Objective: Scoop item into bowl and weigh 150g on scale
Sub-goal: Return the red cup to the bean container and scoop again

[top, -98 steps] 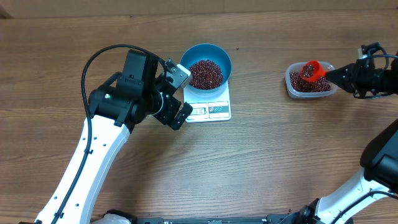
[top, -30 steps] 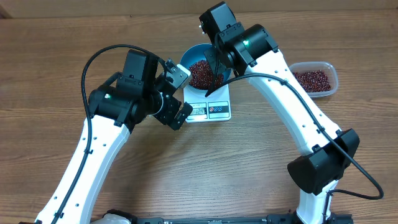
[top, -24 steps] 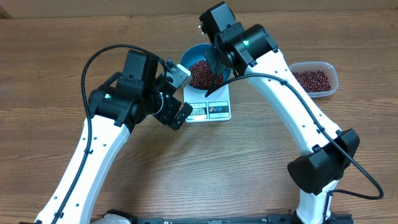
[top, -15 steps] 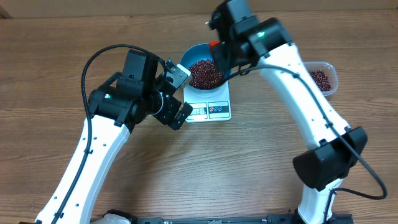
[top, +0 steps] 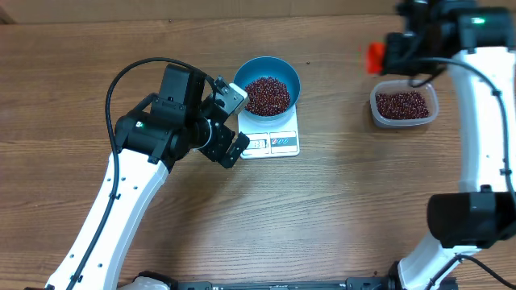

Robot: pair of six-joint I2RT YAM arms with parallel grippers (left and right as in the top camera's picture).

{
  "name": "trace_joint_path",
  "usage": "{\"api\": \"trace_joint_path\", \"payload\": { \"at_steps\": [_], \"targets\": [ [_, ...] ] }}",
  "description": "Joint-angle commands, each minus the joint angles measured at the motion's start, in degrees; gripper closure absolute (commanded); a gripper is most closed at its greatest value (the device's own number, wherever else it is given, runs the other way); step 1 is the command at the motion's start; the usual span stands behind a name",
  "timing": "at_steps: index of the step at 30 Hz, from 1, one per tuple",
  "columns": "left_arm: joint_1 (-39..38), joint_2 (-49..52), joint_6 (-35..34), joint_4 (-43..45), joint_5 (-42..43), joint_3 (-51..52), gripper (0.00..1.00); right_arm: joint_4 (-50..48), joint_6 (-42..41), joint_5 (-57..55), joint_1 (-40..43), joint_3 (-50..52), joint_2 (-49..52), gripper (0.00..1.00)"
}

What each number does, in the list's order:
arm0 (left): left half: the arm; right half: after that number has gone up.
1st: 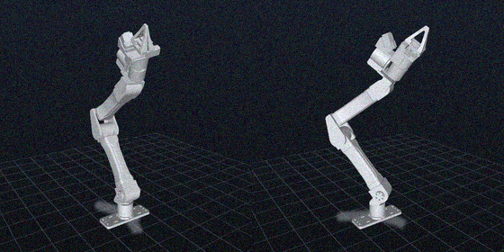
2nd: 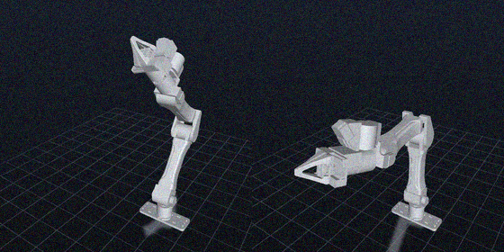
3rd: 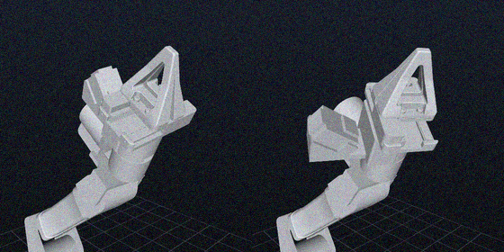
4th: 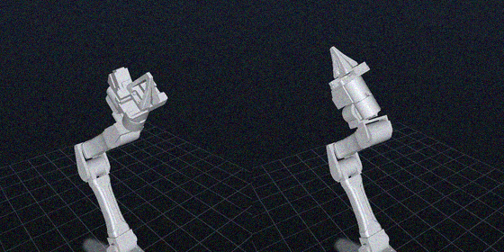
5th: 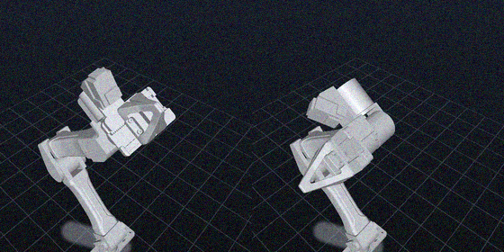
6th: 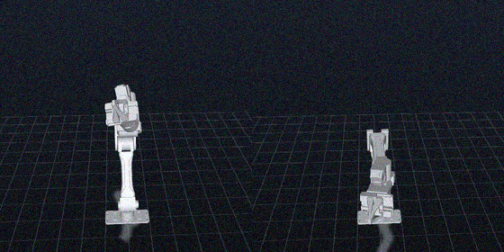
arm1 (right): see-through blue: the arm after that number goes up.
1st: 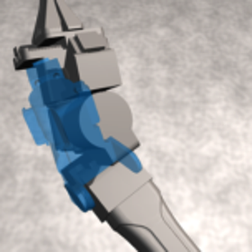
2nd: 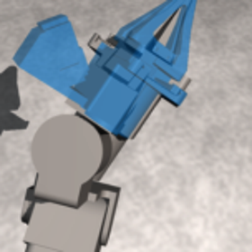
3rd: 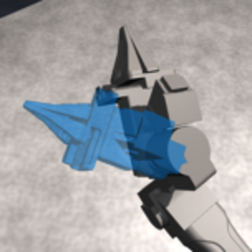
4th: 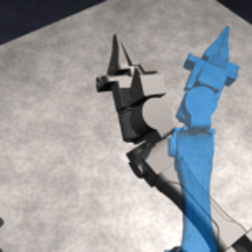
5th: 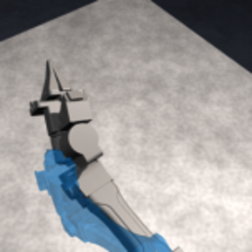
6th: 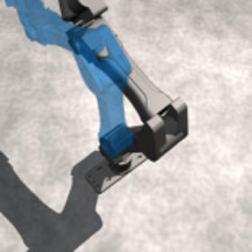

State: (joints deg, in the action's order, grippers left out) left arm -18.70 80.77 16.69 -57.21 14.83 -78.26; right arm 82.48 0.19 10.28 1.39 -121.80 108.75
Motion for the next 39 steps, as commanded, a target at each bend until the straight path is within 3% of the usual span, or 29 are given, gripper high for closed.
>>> {"api": "trace_joint_path", "payload": {
  "at_steps": [1,11,39],
  "targets": [
    [0.31,-0.63,-0.39,0.24,1.11,-1.18,0.00,0.61,0.28,0.70,4.59,-0.70,-1.51,0.96],
    [0.31,-0.63,-0.39,0.24,1.11,-1.18,0.01,-1.88,1.75,-1.88,12.39,8.61,-1.31,0.96],
    [0.31,-0.63,-0.39,0.24,1.11,-1.18,0.00,-19.15,1.49,-9.16,12.63,26.80,-1.27,0.96]
  ]
}}
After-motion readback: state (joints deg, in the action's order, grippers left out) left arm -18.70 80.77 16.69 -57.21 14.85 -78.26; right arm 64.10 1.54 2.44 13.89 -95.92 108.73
